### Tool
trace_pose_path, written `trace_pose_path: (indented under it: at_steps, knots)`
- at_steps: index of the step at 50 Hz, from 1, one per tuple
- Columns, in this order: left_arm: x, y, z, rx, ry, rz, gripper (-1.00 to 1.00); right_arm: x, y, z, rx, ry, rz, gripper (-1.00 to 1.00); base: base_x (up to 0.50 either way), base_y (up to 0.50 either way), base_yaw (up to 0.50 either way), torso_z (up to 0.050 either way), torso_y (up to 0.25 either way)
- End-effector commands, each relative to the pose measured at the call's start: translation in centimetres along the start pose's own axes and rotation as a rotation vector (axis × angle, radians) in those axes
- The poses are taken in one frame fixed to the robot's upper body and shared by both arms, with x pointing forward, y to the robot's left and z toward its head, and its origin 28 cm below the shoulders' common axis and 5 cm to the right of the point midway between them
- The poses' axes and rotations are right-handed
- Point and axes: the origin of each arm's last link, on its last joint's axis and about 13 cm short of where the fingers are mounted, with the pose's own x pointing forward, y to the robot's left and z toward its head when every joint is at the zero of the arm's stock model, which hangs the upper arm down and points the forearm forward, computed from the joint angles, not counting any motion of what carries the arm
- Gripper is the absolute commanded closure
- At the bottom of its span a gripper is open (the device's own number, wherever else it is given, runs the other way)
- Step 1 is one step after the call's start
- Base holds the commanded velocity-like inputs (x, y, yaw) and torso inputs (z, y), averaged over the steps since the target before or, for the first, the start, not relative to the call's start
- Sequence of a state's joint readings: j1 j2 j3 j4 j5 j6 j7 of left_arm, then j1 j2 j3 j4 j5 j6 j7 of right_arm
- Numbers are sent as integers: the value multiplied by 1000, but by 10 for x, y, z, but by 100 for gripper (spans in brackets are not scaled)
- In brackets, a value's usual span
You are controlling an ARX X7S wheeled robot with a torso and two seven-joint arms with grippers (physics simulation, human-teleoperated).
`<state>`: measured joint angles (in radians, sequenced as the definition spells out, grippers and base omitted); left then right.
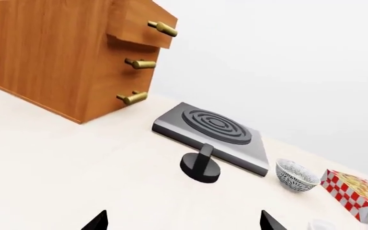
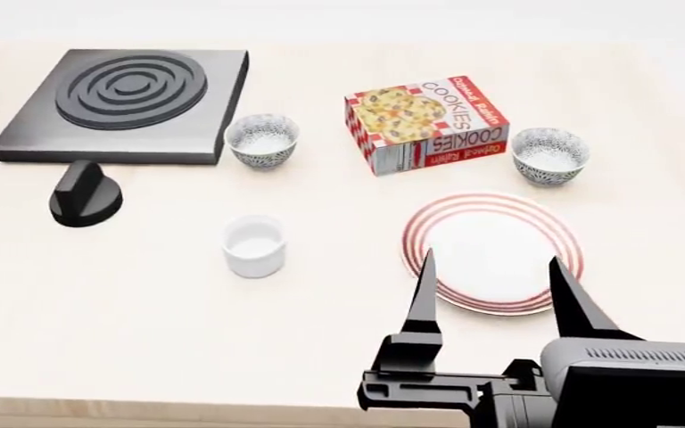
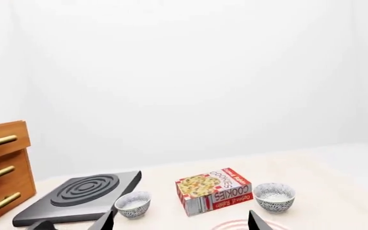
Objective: Pick the akita bowl next to the plate and place it on the plate.
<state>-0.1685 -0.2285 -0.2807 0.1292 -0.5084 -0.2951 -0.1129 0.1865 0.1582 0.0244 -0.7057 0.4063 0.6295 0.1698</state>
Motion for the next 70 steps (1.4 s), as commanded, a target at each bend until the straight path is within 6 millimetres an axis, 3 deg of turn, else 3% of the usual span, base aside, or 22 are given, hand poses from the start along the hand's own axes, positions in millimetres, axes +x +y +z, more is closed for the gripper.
trace_pose_path:
  at_steps: [1, 53, 70]
  knots:
    - [0, 0, 0, -1, 1, 4, -100, -1, -1, -1, -3, 1, 1, -100, 0, -250, 0, 0, 0]
    - [0, 0, -1, 2, -1, 7, -100, 0, -3, -4, -18, 1, -6, -100, 0, -251, 0, 0, 0]
    - [0, 0, -1, 9, -3, 3, -100, 1, 1, -8, -57, 36, 24, -100, 154, 0, 0, 0, 0]
